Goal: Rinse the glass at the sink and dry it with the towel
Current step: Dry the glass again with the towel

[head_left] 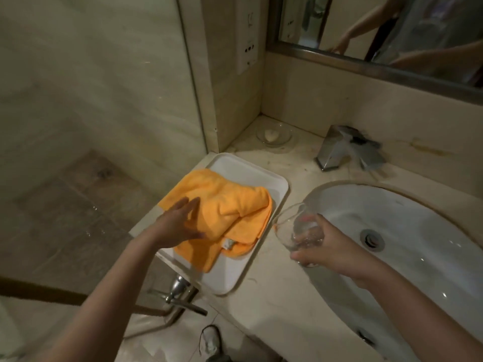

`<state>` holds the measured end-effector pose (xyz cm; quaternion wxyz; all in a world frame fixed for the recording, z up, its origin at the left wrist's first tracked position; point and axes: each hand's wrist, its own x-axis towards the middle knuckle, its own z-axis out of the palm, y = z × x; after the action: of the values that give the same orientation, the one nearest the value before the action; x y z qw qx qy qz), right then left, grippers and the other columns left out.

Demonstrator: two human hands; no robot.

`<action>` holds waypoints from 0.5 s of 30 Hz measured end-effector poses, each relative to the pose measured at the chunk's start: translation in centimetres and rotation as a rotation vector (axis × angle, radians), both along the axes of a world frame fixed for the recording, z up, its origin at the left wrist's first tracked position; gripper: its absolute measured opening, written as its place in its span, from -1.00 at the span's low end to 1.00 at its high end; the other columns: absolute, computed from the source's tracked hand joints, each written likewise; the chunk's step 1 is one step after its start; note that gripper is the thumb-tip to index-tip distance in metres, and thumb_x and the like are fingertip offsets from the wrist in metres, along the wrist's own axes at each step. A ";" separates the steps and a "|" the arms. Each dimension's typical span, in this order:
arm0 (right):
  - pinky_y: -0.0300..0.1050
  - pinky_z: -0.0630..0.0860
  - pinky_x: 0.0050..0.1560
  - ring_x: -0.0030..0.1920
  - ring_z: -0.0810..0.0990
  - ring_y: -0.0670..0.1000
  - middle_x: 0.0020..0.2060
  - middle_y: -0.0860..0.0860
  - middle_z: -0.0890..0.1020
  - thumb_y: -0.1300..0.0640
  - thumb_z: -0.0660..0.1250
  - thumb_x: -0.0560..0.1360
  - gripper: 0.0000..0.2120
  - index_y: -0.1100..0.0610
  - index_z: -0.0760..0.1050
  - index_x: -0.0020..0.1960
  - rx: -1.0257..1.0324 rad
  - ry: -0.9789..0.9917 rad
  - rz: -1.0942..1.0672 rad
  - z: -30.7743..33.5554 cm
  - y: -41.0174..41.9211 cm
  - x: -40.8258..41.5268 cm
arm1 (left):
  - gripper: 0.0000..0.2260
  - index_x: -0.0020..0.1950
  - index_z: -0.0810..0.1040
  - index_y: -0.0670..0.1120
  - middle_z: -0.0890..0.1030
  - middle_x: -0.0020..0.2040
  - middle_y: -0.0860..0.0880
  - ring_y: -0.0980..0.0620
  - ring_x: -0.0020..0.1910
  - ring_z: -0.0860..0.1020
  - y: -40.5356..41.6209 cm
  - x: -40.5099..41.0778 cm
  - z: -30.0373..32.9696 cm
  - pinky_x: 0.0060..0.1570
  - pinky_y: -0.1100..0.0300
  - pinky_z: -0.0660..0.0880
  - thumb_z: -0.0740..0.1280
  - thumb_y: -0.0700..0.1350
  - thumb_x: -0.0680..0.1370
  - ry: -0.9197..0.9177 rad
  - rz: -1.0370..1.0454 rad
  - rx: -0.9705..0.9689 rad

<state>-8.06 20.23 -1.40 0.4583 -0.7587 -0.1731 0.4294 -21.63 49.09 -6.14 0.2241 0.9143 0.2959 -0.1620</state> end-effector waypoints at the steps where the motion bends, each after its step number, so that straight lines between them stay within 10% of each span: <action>1: -0.32 0.52 -0.33 -0.23 0.59 -0.07 0.05 0.10 0.53 0.30 0.49 0.33 -0.40 0.02 0.30 0.25 -0.002 0.000 -0.013 -0.1 0.8 -0.7 | -0.16 0.54 -0.08 0.06 -0.06 0.56 -0.06 -0.09 0.53 0.00 1.1 -0.1 0.1 0.45 0.00 0.09 0.41 0.06 0.45 0.006 -0.060 0.006; 6: -0.24 0.53 -0.28 -0.25 0.60 -0.09 0.00 0.06 0.54 0.30 0.51 0.30 -0.38 -0.01 0.31 0.23 -0.002 0.038 -0.120 -1.6 3.2 -3.2 | -0.33 0.52 0.00 0.13 -0.05 0.56 -0.01 -0.03 0.54 -0.07 3.8 -0.5 -0.5 0.44 0.02 -0.01 0.32 0.00 0.53 -0.056 -0.203 0.154; 12: -0.24 0.53 -0.29 -0.18 0.60 -0.07 -0.03 0.06 0.57 0.29 0.50 0.31 -0.43 -0.02 0.33 0.17 0.009 0.023 -0.200 -2.4 4.9 -5.9 | -0.69 0.23 0.58 -0.05 0.39 0.39 -0.15 -0.21 0.30 0.43 4.8 0.3 0.7 0.32 -0.10 0.32 0.35 -0.02 0.50 -0.409 -0.231 0.044; 15: -0.23 0.53 -0.29 -0.18 0.61 -0.09 -0.03 0.02 0.58 0.30 0.51 0.30 -0.44 -0.04 0.33 0.15 0.030 0.020 -0.228 -2.6 5.4 -6.7 | -0.75 0.19 0.59 -0.14 0.50 0.29 -0.14 -0.10 0.22 0.49 4.8 1.3 2.8 0.19 0.14 0.36 0.29 -0.11 0.55 -0.518 -0.204 -0.065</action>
<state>-14.74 25.66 -4.01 0.5172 -0.7623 -0.0873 0.3792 -20.33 53.91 -3.34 0.3038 0.9427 0.1299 0.0458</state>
